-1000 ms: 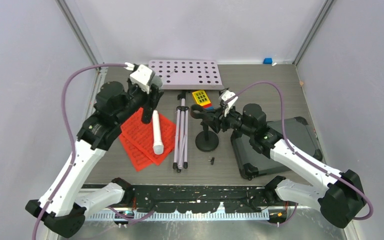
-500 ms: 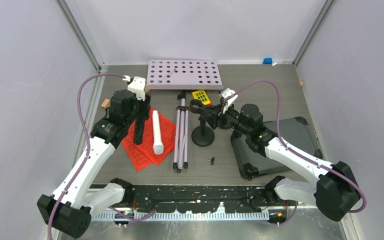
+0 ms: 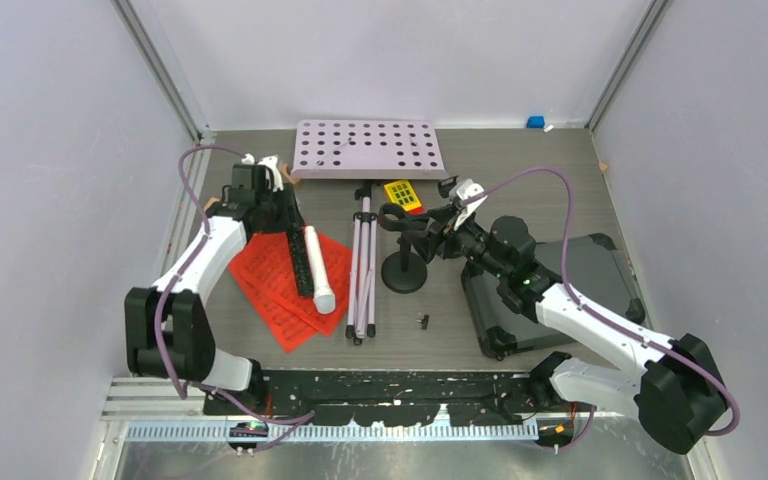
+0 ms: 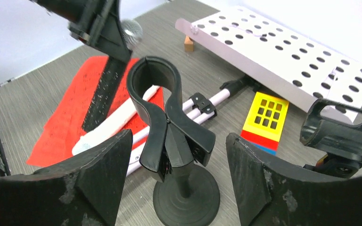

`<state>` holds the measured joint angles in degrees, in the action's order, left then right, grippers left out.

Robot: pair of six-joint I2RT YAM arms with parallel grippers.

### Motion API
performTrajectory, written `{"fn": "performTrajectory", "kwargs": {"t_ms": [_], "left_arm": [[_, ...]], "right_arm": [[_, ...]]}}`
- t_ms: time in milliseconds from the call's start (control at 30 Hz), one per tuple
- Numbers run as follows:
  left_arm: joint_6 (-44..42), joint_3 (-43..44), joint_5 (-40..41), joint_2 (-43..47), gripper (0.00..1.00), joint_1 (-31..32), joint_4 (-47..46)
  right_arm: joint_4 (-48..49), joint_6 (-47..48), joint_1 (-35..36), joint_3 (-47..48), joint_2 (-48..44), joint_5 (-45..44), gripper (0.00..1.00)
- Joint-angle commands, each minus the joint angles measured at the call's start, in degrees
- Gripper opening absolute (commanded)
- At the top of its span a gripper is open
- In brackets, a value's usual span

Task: Pack up the instrument practice props

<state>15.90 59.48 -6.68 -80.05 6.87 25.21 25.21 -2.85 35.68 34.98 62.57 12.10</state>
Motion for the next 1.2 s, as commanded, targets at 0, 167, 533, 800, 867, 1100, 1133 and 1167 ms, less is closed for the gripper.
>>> {"fn": "performTrajectory", "kwargs": {"t_ms": [0,167,533,800,867,1100,1133,1167], "left_arm": [[3.1,2.9,-7.1,-4.5,0.00,-1.2,0.3],[3.4,2.4,-6.1,-9.3,0.20,-1.3,-0.1],[3.7,3.1,0.9,-10.8,0.83,-1.4,1.4],[3.7,5.7,7.0,-0.2,1.00,-1.4,7.4],[4.7,7.3,7.7,2.2,1.00,-1.4,10.8],[4.2,2.4,-2.9,14.6,1.00,-1.4,10.8],[3.6,1.8,-3.1,16.3,1.00,-1.4,11.7],[3.1,1.1,-3.2,18.0,1.00,-1.4,12.7]], "right_arm": [[2.6,-0.8,0.1,0.3,-4.7,-0.5,0.79],[0.7,-0.3,0.2,0.0,-7.4,-0.3,0.82],[-4.0,0.5,0.1,1.0,-12.2,-1.1,0.82],[-15.0,0.4,0.1,5.5,-16.6,-7.5,0.83],[-17.6,-0.8,0.1,6.2,-17.7,-8.4,0.83],[-26.9,-16.6,0.1,6.6,-23.5,-17.8,0.93],[-31.3,-20.2,0.1,7.0,-24.0,-19.3,0.93],[-33.9,-22.0,0.1,8.1,-24.6,-22.5,0.94]]}}
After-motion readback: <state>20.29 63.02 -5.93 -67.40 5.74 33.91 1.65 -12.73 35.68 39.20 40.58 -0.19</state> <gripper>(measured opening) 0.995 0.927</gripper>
